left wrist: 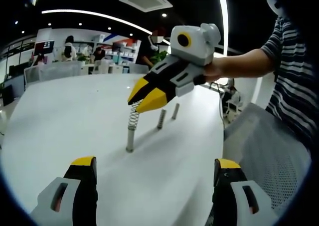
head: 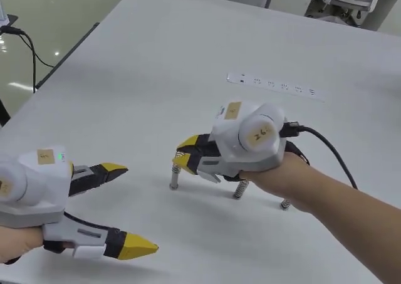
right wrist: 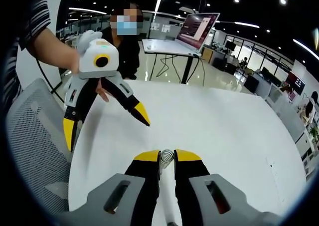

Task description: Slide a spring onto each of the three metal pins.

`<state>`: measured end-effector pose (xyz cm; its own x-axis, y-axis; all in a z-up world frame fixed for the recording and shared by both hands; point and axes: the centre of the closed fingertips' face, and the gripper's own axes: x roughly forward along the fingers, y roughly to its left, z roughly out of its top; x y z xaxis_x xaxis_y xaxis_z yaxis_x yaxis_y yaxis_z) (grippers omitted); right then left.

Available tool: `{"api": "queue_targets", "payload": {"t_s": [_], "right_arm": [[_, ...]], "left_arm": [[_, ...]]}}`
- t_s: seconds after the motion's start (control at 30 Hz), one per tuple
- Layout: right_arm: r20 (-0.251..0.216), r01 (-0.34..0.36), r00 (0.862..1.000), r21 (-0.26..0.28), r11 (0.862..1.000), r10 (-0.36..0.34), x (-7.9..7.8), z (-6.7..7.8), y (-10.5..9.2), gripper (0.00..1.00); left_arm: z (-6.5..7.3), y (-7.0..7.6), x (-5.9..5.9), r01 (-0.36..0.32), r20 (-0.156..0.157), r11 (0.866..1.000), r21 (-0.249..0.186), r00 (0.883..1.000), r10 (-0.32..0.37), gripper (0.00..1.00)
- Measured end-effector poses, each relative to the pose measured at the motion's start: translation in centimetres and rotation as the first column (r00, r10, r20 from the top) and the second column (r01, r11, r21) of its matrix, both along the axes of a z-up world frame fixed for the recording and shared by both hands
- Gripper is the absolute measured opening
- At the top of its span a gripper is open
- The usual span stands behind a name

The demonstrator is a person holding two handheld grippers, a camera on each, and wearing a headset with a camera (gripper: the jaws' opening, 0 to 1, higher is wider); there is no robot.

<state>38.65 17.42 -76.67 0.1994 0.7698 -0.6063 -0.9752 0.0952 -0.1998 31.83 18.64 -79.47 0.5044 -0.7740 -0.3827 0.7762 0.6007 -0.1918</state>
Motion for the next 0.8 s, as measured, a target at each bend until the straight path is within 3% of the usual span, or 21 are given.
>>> {"api": "queue_targets", "payload": {"t_s": [0.8], "right_arm": [[-0.045, 0.007, 0.999, -0.065, 0.998, -0.010, 0.1, -4.0, 0.5, 0.08]], "left_arm": [[-0.1, 0.5, 0.1, -0.021, -0.003, 1.000, -0.001, 1.000, 0.021, 0.94]]}}
